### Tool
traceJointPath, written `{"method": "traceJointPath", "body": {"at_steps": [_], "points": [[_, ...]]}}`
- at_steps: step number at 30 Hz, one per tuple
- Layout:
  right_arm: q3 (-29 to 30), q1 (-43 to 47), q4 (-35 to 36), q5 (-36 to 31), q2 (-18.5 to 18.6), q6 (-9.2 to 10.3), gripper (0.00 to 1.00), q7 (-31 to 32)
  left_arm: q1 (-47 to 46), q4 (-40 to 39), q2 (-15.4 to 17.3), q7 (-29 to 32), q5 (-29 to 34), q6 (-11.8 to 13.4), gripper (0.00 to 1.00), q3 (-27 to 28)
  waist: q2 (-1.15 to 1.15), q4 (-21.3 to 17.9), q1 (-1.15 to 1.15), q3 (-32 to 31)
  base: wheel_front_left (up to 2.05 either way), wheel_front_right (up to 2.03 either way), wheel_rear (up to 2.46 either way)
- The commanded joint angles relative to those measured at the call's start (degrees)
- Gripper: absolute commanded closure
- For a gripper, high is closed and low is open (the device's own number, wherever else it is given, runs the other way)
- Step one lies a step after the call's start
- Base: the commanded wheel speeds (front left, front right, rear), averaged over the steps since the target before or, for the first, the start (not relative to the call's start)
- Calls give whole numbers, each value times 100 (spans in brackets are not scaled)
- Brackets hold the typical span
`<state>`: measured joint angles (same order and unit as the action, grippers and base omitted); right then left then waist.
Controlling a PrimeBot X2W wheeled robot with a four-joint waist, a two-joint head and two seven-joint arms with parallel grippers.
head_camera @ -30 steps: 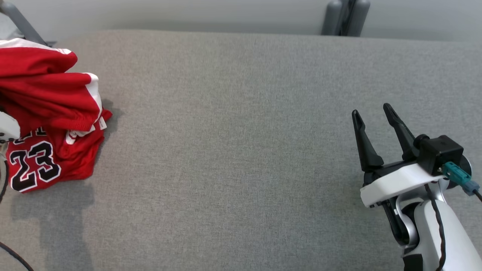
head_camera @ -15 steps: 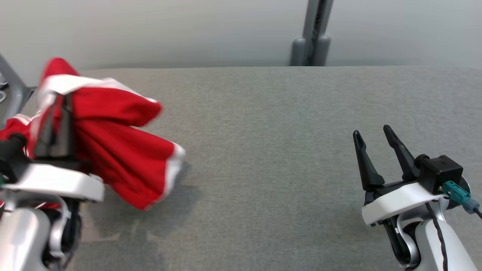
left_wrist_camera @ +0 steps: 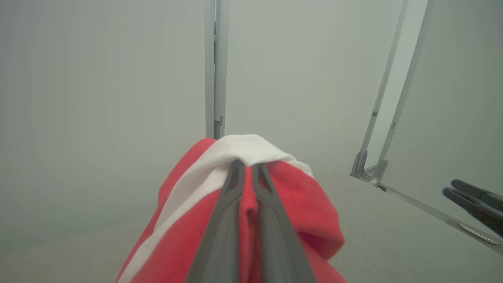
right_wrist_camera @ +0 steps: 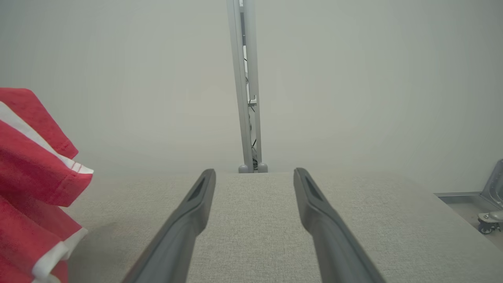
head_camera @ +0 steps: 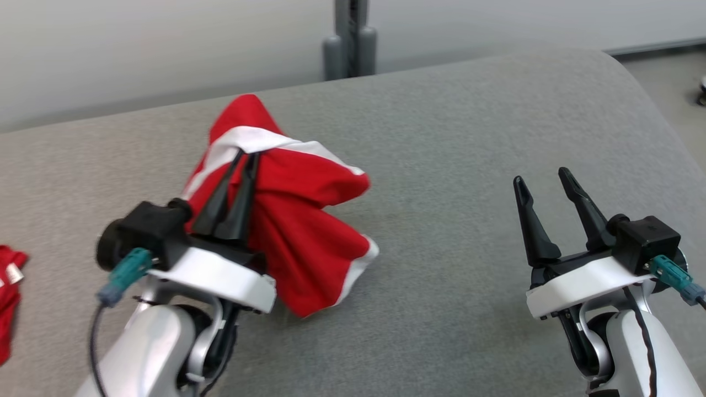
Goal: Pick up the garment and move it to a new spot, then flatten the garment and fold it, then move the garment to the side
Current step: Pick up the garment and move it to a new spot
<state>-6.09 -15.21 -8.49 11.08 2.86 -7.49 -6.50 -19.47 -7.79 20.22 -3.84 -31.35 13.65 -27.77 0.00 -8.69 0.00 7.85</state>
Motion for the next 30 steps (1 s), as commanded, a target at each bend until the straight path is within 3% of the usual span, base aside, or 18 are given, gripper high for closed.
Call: {"method": "traceJointPath", "body": {"at_steps": [1, 9, 18, 19, 20, 21, 30], "points": [[11, -55, 9, 42, 15, -1, 0, -46, -136, 230, -102, -36, 56, -49, 100, -102, 0, -331, 0, 226, 0, 0, 0], [-22, 48, -138, 182, 14, -1, 0, -211, -171, 1817, -509, -271, 187, -428, 100, -724, 0, -623, 0, 498, 0, 0, 0], [-14, 80, -307, 279, 17, -1, 0, -347, 43, 2708, -751, -452, 257, -771, 100, -1237, 0, -392, 0, 503, 0, 0, 0], [-10, 84, -327, 293, 17, -1, 0, -359, 39, 2747, -765, -490, 260, -794, 87, -1262, 0, -340, 0, 489, 0, 0, 0], [-7, 88, -346, 298, 16, -1, 0, -367, 52, 2770, -784, -547, 267, -802, 58, -1274, 0, -288, 0, 468, 0, 0, 0], [-4, 92, -356, 293, 17, -1, 0, -372, 73, 2782, -806, -607, 273, -819, 3, -1285, 0, -236, 0, 444, 0, 0, 0], [97, 154, -348, 133, 19, -1, 0, -287, 397, 2120, -829, -1062, 123, -624, 0, -860, 0, 208, 0, 115, 0, 0, 0]]}}
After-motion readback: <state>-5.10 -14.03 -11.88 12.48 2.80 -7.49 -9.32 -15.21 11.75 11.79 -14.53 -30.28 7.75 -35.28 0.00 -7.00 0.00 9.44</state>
